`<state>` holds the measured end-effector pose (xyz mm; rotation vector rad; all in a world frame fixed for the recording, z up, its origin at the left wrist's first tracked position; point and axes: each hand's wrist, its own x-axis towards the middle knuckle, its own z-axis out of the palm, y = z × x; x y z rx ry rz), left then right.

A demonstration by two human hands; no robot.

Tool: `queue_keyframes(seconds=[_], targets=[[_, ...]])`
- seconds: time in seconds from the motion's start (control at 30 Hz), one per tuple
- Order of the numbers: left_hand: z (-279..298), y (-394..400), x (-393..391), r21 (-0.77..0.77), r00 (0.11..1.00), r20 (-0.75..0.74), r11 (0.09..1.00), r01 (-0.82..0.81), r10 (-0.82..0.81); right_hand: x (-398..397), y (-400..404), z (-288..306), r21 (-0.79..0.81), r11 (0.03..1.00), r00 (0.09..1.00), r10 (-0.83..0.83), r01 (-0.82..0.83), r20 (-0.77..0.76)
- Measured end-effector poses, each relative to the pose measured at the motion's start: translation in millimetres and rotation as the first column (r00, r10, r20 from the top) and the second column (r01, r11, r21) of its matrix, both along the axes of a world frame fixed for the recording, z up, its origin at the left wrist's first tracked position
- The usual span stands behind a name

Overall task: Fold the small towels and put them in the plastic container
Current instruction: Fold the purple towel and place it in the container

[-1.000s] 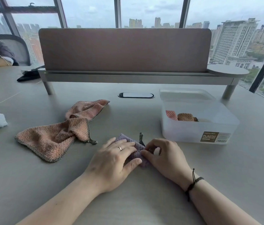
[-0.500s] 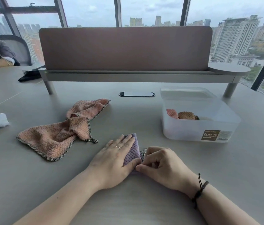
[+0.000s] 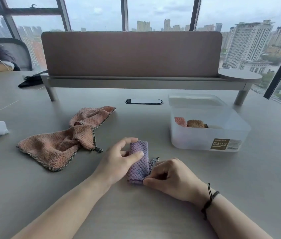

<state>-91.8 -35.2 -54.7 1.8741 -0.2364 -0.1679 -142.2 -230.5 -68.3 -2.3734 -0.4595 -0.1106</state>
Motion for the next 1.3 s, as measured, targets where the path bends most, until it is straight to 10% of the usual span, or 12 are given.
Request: queue_keyframes(seconds=[0.17,0.4,0.53,0.7,1.03,1.3], targets=[[-2.0,-4.4,5.2,-0.138,0.963,-0.243,0.978,-0.156,0.119,-5.5,-0.1,-2.9,0.029,1.0,0.999,0.008,-0.006,-0.053],[13.8,-10.0,-7.6,-0.054,0.985,-0.16,0.997,0.062,-0.07,-18.3,-3.0,7.7,0.232,0.97,0.996,-0.048,0.064,-0.076],[36.4,-31.2,-6.5,-0.166,0.983,-0.082,0.975,0.147,-0.162,-18.6,-12.3,16.4,0.485,0.803,0.934,-0.345,0.347,-0.097],[61.3,-75.4,-2.5,-0.261,0.962,0.002,0.928,0.264,-0.274,-24.0,-34.6,48.0,0.786,0.523,0.944,-0.186,0.329,-0.272],[70.5,-80.1,41.7,-0.409,0.997,0.05,0.91,0.068,-0.052,53.2,-97.7,120.1,0.551,0.627,0.825,-0.506,0.551,-0.251],[-0.3,-34.1,70.4,-0.219,0.991,0.021,0.967,-0.127,0.135,109.8,-96.5,102.9,0.338,0.759,0.743,-0.272,0.556,-0.611]])
